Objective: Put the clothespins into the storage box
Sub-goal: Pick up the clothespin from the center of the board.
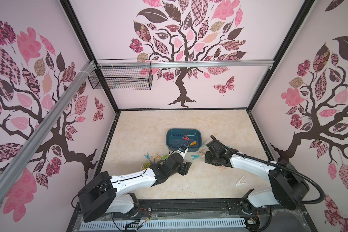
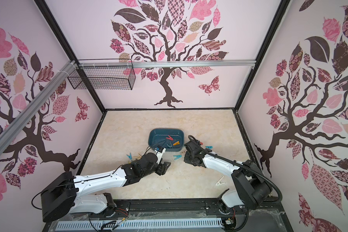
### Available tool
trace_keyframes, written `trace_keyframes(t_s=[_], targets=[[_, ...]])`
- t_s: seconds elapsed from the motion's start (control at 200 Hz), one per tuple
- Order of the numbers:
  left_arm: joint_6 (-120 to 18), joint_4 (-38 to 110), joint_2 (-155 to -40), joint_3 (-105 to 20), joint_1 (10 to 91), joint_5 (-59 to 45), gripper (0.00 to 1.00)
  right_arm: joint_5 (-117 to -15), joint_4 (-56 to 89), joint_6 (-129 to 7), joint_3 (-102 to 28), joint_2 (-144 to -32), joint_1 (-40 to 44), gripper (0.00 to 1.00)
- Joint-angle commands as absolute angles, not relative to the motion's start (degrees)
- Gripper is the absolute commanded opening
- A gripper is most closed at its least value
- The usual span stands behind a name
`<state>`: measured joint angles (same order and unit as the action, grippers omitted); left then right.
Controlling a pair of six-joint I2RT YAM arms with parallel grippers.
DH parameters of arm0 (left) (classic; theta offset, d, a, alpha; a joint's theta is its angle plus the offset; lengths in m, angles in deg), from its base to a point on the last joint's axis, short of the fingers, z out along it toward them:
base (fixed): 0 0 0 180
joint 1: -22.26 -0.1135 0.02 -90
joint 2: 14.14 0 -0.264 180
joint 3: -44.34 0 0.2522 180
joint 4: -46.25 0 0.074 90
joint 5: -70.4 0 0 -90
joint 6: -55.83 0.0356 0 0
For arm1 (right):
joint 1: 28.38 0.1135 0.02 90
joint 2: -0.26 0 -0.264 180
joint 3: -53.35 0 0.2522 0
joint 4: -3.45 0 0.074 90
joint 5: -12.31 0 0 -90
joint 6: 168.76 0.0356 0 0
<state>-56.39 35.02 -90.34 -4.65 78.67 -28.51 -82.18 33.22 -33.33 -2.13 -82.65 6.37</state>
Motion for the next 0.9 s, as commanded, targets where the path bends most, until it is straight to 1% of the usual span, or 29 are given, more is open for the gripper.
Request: trace_keyframes(t_s=[0.0,0.1,0.195,0.33,0.46,0.595,0.74,0.895], targets=[[-55.16,38.98,-92.48,-3.17,78.86,-28.97,0.65,-82.38,30.69,-32.34,-3.39,-85.58,6.52,0.33],[-54.57,39.08,-94.66,-3.74,78.92,-29.4,0.63,-82.16,29.89,-32.75,-3.74,-87.76,6.48,0.33],[-54.87,39.57,-95.59,-3.87,78.95,-28.67,0.62,-82.67,29.3,-33.4,-3.83,-89.17,6.45,0.29],[-55.18,39.86,-95.87,-3.97,79.03,-28.39,0.62,-83.32,29.15,-34.15,-4.32,-90.55,6.52,0.27],[-54.66,39.54,-95.66,-4.38,79.03,-28.39,0.62,-84.49,29.98,-34.8,-4.58,-91.51,6.52,0.18],[-54.49,38.47,-93.46,-4.56,79.0,-30.79,0.62,-86.81,33.49,-35.87,-4.58,-86.29,6.47,0.12],[-53.54,39.2,-89.34,-3.42,78.88,-34.95,0.61,-88.02,40.02,-39.43,-6.2,-80.01,6.52,0.09],[-53.91,40.3,-85.23,-2.36,77.99,-38.5,0.62,-85.35,43.32,-42.13,-9.82,-77.0,6.56,0.08]])
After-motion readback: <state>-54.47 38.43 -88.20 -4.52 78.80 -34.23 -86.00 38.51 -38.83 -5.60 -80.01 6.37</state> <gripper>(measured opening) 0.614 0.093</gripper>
